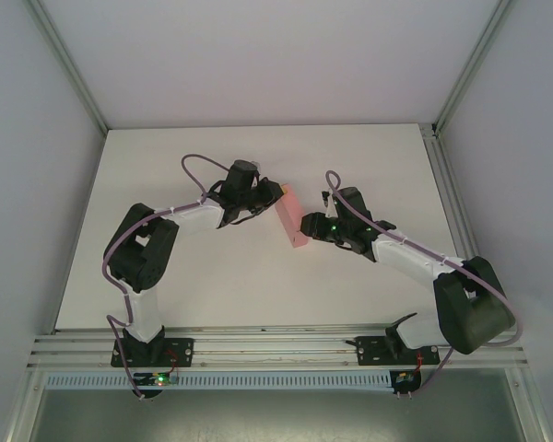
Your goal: Assemble paper box
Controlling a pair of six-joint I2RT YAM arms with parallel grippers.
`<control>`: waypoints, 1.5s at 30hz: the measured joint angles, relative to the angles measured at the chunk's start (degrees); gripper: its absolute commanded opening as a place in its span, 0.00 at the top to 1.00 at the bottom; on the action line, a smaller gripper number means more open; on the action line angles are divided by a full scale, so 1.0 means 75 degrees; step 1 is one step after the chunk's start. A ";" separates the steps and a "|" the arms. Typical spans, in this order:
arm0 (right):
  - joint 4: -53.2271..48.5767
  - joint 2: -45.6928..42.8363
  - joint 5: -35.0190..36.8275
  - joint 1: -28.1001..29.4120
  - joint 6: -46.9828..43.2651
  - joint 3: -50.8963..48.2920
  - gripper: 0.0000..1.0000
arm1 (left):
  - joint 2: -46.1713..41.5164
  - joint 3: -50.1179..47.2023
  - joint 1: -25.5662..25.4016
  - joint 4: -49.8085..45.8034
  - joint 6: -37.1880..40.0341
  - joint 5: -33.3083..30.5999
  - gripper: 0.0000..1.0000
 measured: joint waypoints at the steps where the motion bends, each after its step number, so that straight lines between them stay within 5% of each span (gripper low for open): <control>1: 0.0029 0.0000 -0.0003 0.0000 0.0003 -0.0009 0.68 | 0.0003 0.0000 0.0000 0.0006 0.0000 -0.0006 1.00; 7: 0.0017 -0.0012 0.0000 0.0000 -0.0009 0.0020 0.67 | 0.0006 0.0047 0.0000 -0.0003 0.0017 -0.0015 0.98; 13: -0.0973 0.0149 0.0154 0.0000 -0.0420 0.0711 0.44 | 0.0000 0.0577 0.0000 -0.0944 0.0557 -0.0067 0.47; 17: -0.2224 0.0519 0.0498 -0.0006 -0.0924 0.1781 0.42 | 0.0070 0.1472 -0.0015 -0.2707 0.1311 -0.0312 0.30; 20: -0.2798 0.0810 0.0688 -0.0006 -0.1422 0.2891 0.27 | 0.0137 0.2267 -0.0020 -0.3663 0.1839 -0.0408 0.02; 21: -0.2882 0.0845 0.0694 0.0000 -0.1614 0.3185 0.21 | 0.0125 0.2532 -0.0020 -0.3899 0.2002 -0.0431 0.00; 22: -0.2917 0.0845 0.0662 0.0003 -0.1816 0.3395 0.02 | 0.0096 0.2774 -0.0017 -0.4060 0.2142 -0.0449 0.00; 26: -0.3008 0.0845 0.0522 0.0108 -0.2830 0.3687 0.02 | -0.0393 0.3118 0.0102 -0.4605 0.2597 -0.0714 0.00; 30: -0.3585 0.1256 0.1201 0.0542 -0.3873 0.3844 0.02 | -0.1714 0.2361 0.0711 -0.5147 0.2804 -0.1920 0.00; 35: -0.4141 0.2381 0.2124 0.1218 -0.4494 0.4386 0.07 | -0.4124 -0.0032 0.2028 -0.5619 0.2594 -0.4010 0.00; 40: -0.4709 0.3110 0.3188 0.1440 -0.4718 0.4811 0.58 | -0.5977 -0.1912 0.2136 -0.6105 0.2264 -0.5394 0.00; 42: -0.4919 0.3150 0.3791 0.1591 -0.4843 0.5021 0.69 | -0.6339 -0.2159 0.2139 -0.6190 0.2218 -0.5657 0.00; 45: -0.5339 0.3150 0.4724 0.1935 -0.5047 0.5560 0.70 | -0.6534 -0.2183 0.2136 -0.6213 0.2215 -0.5896 0.00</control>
